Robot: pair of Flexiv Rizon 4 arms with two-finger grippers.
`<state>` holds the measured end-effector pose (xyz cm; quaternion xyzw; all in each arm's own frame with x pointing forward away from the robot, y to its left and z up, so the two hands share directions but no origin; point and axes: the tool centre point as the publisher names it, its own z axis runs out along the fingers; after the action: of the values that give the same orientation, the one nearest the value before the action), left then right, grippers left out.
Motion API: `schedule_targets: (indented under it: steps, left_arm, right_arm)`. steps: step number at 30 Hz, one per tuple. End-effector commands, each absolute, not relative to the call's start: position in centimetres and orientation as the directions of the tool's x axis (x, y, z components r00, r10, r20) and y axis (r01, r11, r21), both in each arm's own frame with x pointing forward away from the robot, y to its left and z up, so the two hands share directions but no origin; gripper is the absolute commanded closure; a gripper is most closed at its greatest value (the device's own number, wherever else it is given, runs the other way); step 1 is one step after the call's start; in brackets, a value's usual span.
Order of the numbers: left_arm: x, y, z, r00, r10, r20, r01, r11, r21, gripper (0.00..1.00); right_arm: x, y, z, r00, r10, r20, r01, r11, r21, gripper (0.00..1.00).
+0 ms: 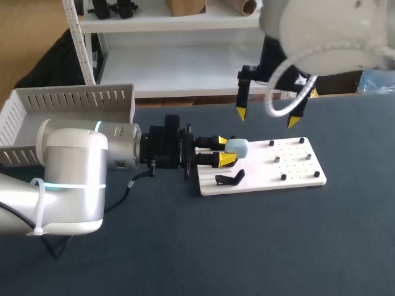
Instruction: Pick up each earbud case from the left stands, insert the matching earbuds, close the lid, and place the case in the box.
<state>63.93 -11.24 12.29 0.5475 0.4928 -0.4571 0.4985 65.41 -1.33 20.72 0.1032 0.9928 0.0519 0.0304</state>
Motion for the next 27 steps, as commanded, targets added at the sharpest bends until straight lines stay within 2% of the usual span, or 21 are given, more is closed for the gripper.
schedule_targets:
  steps: [1,7,15,27]
  left_arm:
    - [64.3,-10.3,12.7,0.108,0.093,-0.99,0.994,0.024,0.111,1.0]
    - [66.9,-3.9,16.2,0.178,0.164,-0.97,0.953,0.219,0.211,1.0]
    - [69.9,2.5,20.0,0.238,0.272,-0.932,0.86,0.388,0.333,1.0]
    - [76.2,10.9,20.6,0.13,0.39,-0.911,0.719,0.596,0.358,1.0]
  right_arm:
    - [63.0,-3.7,22.0,-0.958,0.231,-0.172,0.193,0.958,0.211,0.0]
    - [63.0,-3.9,22.1,-0.957,0.234,-0.172,0.193,0.955,0.225,0.0]
    - [63.0,-3.9,22.1,-0.957,0.234,-0.172,0.193,0.955,0.225,0.0]
    - [63.0,-3.9,22.1,-0.957,0.234,-0.172,0.193,0.955,0.225,0.0]
